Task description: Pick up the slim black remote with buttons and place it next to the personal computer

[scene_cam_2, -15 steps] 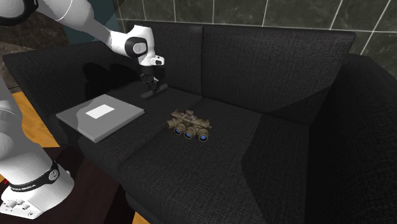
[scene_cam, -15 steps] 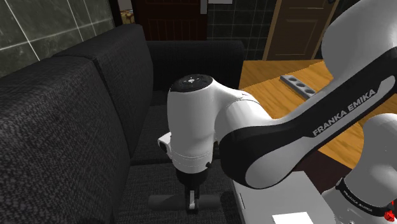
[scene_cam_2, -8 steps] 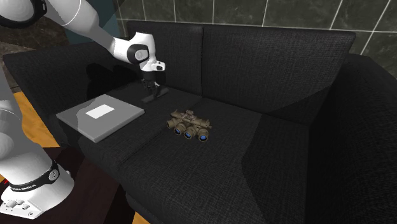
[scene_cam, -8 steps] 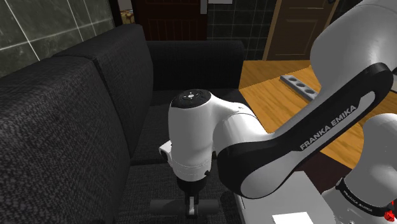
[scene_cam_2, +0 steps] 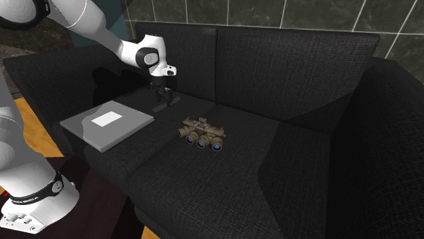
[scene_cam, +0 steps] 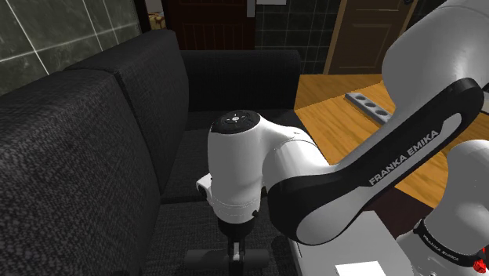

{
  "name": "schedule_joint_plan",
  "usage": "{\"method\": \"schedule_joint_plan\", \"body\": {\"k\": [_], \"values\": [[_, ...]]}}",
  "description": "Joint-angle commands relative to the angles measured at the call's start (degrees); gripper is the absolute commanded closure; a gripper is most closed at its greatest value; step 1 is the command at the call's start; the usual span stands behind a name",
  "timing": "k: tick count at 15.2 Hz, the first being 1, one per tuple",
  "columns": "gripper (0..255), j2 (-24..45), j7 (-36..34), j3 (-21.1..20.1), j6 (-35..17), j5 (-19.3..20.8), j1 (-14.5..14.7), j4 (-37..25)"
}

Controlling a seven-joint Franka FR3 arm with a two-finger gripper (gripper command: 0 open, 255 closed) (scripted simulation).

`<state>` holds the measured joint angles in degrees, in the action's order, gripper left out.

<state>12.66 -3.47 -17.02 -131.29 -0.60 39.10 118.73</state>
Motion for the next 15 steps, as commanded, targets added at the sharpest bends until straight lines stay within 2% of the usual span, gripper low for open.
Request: {"method": "schedule_joint_plan", "body": {"k": [1, 3, 7, 15], "values": [[0, 0.0, 0.0, 0.0, 0.0, 0.0, 0.0, 0.0], [0, 0.0, 0.0, 0.0, 0.0, 0.0, 0.0, 0.0], [0, -3.97, 0.91, -0.18, 6.62, -1.31, -0.62, -2.78], [0, -3.97, 0.91, -0.17, 6.62, -1.31, -0.61, -2.78]]}}
